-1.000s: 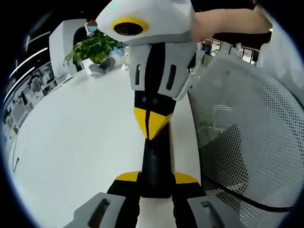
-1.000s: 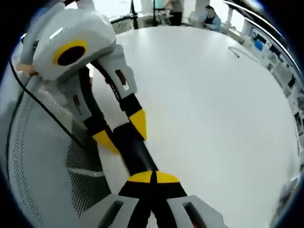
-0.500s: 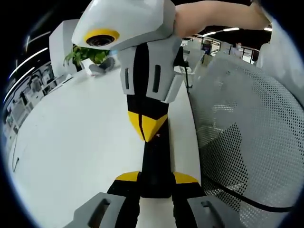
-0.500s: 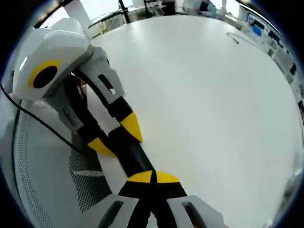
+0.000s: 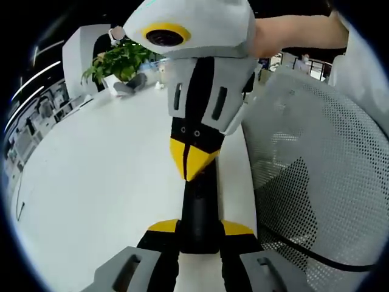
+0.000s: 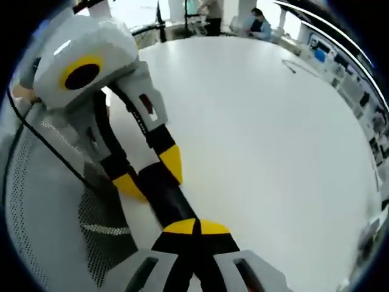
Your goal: Press the specified remote control buttons in sequence, fully releasing each button before pressing the next.
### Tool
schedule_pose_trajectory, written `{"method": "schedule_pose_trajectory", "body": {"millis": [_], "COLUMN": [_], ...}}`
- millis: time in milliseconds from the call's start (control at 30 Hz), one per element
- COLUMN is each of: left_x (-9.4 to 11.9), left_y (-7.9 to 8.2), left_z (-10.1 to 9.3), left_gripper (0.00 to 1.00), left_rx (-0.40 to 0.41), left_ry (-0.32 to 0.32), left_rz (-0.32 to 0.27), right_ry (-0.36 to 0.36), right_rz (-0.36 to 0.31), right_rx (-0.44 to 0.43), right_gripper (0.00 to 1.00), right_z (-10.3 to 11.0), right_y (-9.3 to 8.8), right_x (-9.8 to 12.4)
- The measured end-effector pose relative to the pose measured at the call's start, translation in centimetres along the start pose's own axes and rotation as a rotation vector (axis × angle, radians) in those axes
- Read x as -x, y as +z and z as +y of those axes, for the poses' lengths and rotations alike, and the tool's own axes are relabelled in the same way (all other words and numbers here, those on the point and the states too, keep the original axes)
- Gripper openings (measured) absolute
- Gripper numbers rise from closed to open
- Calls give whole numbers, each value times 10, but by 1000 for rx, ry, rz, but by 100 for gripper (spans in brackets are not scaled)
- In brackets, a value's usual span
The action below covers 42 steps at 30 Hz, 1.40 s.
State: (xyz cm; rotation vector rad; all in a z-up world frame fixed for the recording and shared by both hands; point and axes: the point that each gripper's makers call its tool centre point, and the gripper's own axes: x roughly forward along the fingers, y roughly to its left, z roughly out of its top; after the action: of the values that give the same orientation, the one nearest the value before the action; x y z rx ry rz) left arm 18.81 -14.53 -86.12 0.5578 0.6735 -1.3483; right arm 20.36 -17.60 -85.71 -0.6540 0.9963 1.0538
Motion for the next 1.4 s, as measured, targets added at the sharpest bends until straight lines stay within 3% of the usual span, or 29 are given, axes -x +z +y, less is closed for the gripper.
{"method": "schedule_pose_trajectory", "body": {"millis": [133,400,733,1033,1400], "left_x": [0,0,1,0,0], "left_y": [0,0,0,0,0], "left_z": [0,-1,0,0,0], "left_gripper": [24,24,24,24,24], "left_rx": [-1,-1,-1,-1,-3], "left_ry": [-1,-1,-2,-3,-2], "left_rz": [0,-2,-2,-1,2], "right_ry": [-12,23,14,-15,-117], "right_rz": [-15,-31,-12,11,11], "right_rx": [68,74,302,401,329], "right_gripper": [0,0,0,0,0], "right_z": [6,15,16,18,16], "right_y": [1,3,4,6,6], "right_x": [2,3,1,-1,-1]}}
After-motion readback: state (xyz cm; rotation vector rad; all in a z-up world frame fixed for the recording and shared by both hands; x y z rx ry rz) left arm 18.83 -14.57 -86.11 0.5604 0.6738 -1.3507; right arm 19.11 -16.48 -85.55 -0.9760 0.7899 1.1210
